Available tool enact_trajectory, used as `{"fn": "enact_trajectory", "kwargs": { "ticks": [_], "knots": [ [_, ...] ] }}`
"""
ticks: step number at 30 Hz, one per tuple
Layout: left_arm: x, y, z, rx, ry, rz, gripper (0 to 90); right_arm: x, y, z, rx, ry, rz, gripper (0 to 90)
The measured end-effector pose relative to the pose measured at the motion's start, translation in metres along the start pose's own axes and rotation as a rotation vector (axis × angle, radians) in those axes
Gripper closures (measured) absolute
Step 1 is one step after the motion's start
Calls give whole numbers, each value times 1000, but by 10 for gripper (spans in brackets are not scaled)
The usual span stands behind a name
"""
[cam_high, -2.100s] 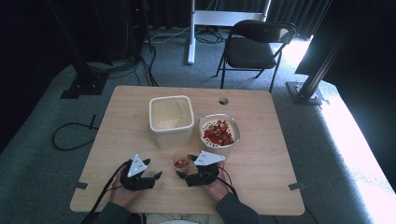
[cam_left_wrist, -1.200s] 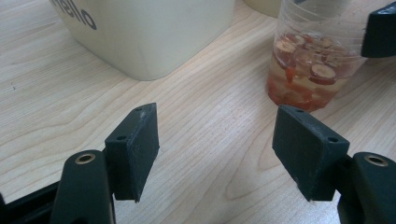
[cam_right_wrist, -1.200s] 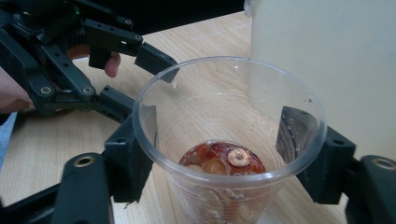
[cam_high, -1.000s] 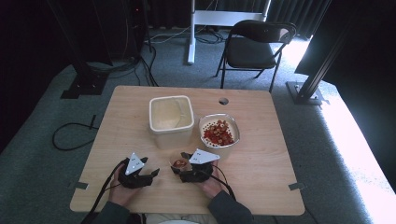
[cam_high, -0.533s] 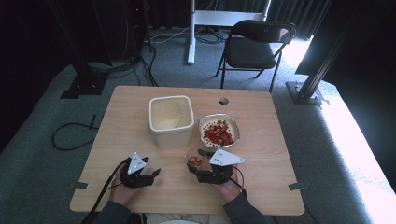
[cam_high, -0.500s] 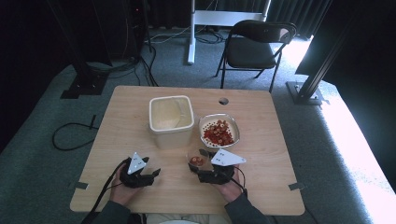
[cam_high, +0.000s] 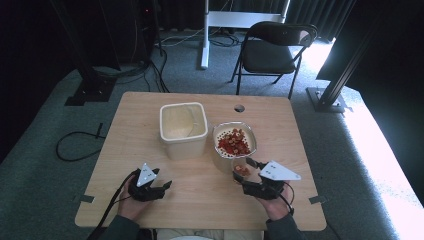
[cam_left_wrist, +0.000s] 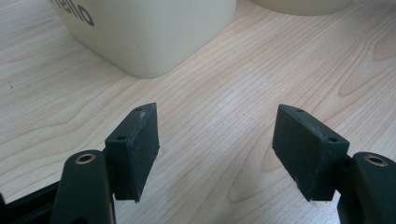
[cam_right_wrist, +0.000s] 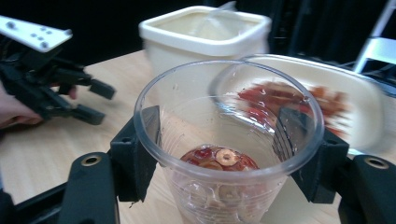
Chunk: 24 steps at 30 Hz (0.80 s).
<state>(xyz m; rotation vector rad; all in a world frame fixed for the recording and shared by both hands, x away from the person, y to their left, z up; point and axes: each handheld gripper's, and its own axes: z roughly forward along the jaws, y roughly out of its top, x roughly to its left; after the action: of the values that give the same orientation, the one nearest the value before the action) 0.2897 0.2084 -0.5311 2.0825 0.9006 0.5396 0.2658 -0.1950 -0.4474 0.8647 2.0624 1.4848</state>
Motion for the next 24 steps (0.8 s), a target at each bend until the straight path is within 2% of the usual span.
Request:
{"fn": "enact_trajectory", "kwargs": {
  "ticks": [2,3,4,8,11,16,19,22,24],
  "knots": [
    [0,0,1,1,2,-2,323,-13,-2,-18,3,-65,7,322],
    [0,0,1,1,2,-2,323,-13,-2,-18,3,-65,7,322],
    [0,0,1,1,3,-3,323,-24,-4,-30,9,-109,16,322],
    [1,1,2,6,3,-2,326,-43,-10,-47,41,-175,47,322],
    [1,2,4,9,2,-3,329,-50,-13,-51,43,-174,58,324],
    [0,2,3,8,3,3,329,-59,-10,-57,40,-204,56,327],
    [0,2,4,13,2,3,329,-57,-10,-60,43,-195,56,327],
    [0,2,4,12,5,4,329,-57,-8,-62,25,-208,51,327],
    [0,2,4,9,5,4,329,-59,-8,-64,23,-198,72,328]
  ]
}}
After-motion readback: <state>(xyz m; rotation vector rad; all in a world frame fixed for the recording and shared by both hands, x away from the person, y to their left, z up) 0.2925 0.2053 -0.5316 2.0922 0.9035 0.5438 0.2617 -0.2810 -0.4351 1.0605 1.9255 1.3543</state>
